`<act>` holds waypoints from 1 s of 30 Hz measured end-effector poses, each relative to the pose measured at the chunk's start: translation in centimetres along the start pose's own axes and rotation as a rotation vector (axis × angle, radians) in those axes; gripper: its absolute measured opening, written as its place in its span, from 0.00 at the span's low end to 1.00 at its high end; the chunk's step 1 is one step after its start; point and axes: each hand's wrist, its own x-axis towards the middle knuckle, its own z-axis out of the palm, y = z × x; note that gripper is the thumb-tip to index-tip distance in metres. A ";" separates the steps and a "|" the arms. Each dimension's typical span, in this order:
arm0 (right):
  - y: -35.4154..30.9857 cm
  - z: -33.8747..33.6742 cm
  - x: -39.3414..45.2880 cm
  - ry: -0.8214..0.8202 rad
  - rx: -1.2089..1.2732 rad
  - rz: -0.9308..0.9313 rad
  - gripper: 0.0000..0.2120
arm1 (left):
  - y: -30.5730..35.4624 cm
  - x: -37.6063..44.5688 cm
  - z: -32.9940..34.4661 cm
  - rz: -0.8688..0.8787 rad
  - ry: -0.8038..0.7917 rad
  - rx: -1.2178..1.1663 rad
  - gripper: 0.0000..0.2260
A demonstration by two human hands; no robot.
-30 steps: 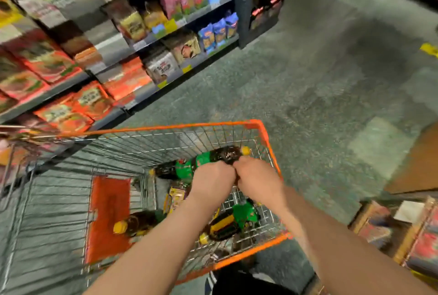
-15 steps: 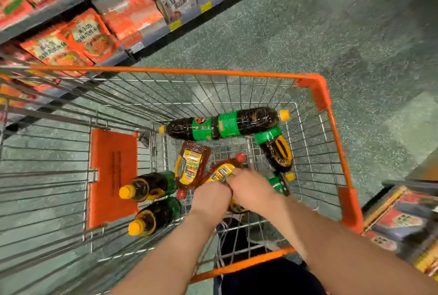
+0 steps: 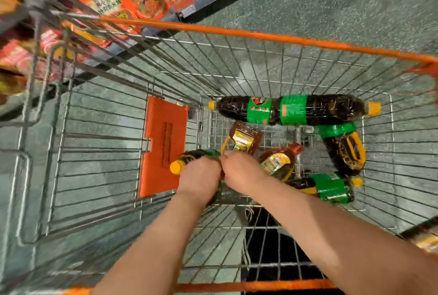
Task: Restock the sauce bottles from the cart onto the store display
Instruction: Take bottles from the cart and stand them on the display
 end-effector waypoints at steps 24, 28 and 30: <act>-5.5 5.6 4.9 -0.021 0.084 0.153 0.12 | -5.3 0.7 2.1 -0.434 -0.046 -0.234 0.15; -5.6 5.9 4.7 -0.014 0.185 0.218 0.12 | -5.2 0.7 1.8 -0.455 -0.049 -0.258 0.13; -5.1 5.6 4.2 -0.021 0.243 0.277 0.11 | -4.1 0.7 1.2 -0.419 -0.063 -0.238 0.14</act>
